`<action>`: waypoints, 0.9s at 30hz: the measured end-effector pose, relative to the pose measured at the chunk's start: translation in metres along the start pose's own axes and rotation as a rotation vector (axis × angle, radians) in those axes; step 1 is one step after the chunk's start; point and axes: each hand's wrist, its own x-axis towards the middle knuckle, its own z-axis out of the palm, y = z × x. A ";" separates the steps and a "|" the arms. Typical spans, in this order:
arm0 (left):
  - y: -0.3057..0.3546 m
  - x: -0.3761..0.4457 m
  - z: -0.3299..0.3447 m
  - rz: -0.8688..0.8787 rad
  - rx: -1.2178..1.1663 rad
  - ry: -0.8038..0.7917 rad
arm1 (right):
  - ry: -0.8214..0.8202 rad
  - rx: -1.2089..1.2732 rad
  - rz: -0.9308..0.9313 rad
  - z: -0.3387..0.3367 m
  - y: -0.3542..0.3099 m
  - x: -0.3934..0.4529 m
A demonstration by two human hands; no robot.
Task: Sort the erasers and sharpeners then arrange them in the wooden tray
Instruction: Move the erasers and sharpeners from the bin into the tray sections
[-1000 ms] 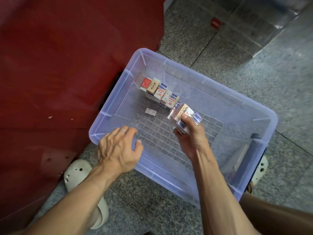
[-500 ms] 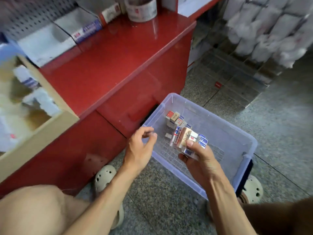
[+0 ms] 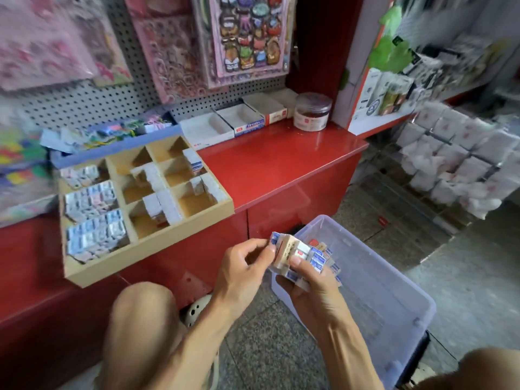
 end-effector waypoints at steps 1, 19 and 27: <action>0.004 0.000 -0.009 0.001 0.008 0.011 | -0.019 -0.012 -0.005 0.009 -0.001 0.002; 0.037 0.097 -0.116 -0.006 -0.068 0.212 | -0.108 0.218 0.024 0.099 -0.010 0.082; -0.004 0.201 -0.151 -0.077 0.325 0.243 | -0.125 0.132 0.012 0.097 -0.019 0.144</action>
